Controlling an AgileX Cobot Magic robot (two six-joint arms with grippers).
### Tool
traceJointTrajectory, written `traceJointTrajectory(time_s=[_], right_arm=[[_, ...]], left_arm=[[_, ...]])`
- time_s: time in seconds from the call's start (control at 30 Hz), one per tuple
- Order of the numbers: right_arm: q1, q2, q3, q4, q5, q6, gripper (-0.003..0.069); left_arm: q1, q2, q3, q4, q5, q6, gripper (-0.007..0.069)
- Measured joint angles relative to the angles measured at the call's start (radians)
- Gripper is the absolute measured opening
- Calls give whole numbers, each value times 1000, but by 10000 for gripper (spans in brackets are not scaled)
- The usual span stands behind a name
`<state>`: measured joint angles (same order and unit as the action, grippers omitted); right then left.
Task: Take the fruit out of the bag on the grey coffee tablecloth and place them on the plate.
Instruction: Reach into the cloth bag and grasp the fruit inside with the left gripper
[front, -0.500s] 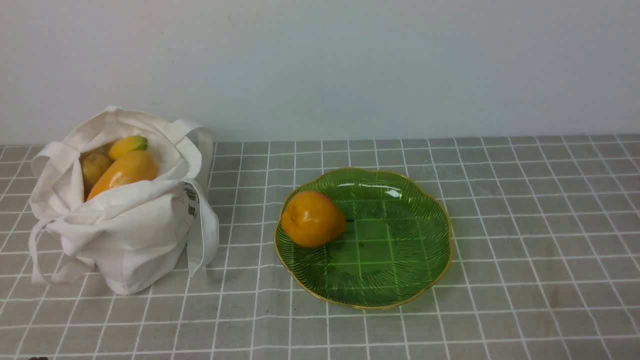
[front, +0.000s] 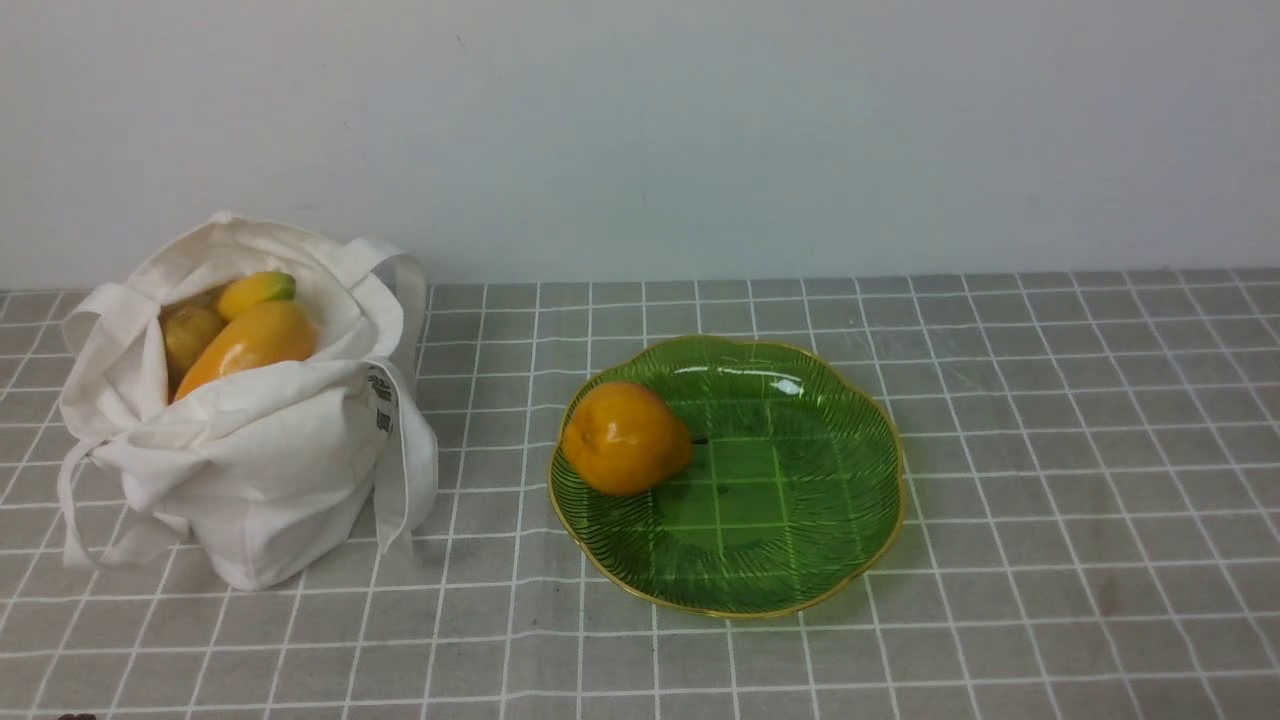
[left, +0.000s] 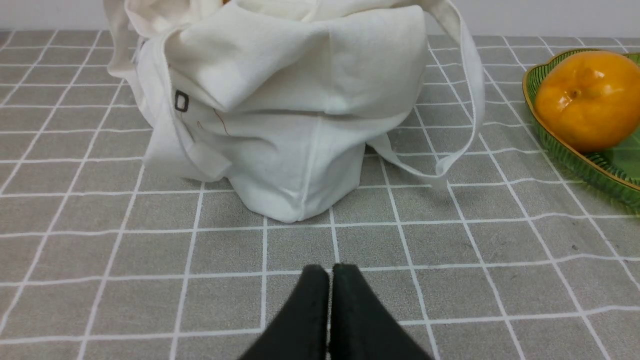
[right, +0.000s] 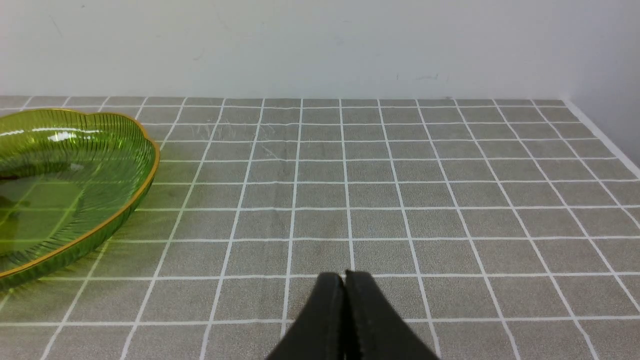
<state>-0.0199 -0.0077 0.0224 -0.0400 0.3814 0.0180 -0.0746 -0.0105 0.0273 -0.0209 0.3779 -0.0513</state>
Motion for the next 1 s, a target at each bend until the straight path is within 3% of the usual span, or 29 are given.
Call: traceJointTrajectory(time_s=[0.47, 0.7, 0.87, 0.9, 1.0], right_arm=[[0, 0, 0, 0, 0, 0, -15], [0, 0, 0, 0, 0, 0, -15], [0, 0, 0, 0, 0, 0, -15], [0, 0, 0, 0, 0, 0, -15], [0, 0, 0, 0, 0, 0, -15]], left_arm=[[0, 0, 0, -12, -4, -10, -8], [0, 0, 1, -230, -137, -107, -8], [0, 0, 2, -330, -358, -111, -8], [0, 0, 2, -345, -506, -111, -8], [0, 0, -37, -358, -697, -107, -8]])
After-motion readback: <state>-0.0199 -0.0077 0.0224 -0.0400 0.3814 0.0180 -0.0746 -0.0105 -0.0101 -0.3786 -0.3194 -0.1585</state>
